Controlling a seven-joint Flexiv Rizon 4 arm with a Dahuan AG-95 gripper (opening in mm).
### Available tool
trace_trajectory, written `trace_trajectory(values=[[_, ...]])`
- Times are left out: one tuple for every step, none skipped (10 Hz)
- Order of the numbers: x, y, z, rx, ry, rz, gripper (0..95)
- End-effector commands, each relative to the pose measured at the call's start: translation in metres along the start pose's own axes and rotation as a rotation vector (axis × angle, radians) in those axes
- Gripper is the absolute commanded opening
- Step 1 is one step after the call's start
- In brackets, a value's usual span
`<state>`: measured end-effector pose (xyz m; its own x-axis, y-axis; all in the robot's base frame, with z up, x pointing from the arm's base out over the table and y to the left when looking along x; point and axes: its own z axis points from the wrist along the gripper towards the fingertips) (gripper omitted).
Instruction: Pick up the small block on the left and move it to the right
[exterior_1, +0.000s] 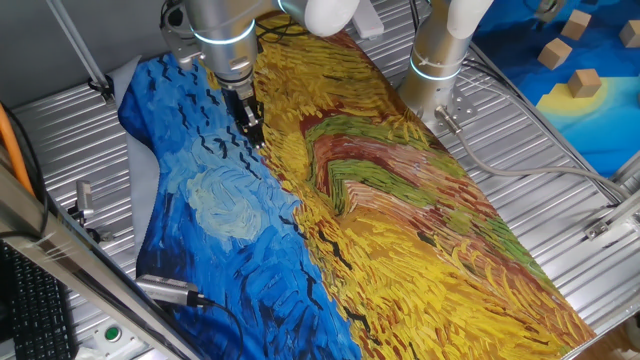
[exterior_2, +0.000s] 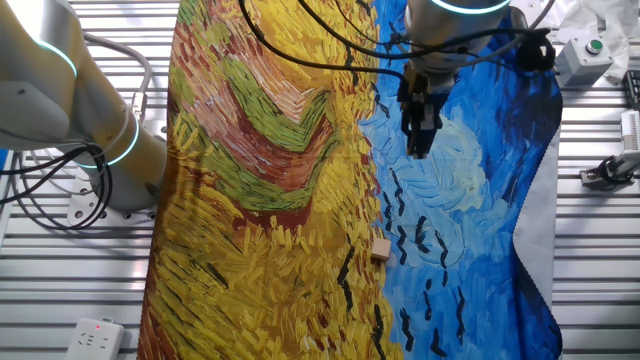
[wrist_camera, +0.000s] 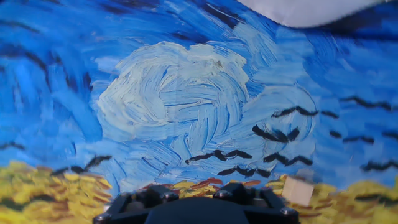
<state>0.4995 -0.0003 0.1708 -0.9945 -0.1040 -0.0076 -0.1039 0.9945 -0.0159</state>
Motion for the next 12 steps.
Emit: trace_trajectory(values=[[0.0004, -0.0003, -0.0012, 0.028, 0.000, -0.139, 0.0], [0.0005, -0.0002, -0.0014, 0.030, 0.002, -0.143, 0.0], [0.0005, -0.0002, -0.0014, 0.029, 0.003, -0.153, 0.0], [0.0005, -0.0003, -0.0016, 0.029, 0.003, -0.163, 0.0], [-0.0001, 0.0000, -0.0004, 0.030, 0.030, -0.164, 0.0], [-0.0008, 0.0003, 0.0018, 0.033, 0.035, -0.166, 0.0], [-0.0007, 0.0003, 0.0017, 0.033, 0.035, -0.170, 0.0], [-0.0007, 0.0003, 0.0017, 0.033, 0.034, -0.176, 0.0], [-0.0007, 0.0003, 0.0017, 0.033, 0.034, -0.176, 0.0], [-0.0007, 0.0003, 0.0017, 0.033, 0.035, -0.174, 0.0], [-0.0007, 0.0003, 0.0017, 0.033, 0.034, -0.168, 0.0], [-0.0007, 0.0003, 0.0017, 0.033, 0.034, -0.166, 0.0]])
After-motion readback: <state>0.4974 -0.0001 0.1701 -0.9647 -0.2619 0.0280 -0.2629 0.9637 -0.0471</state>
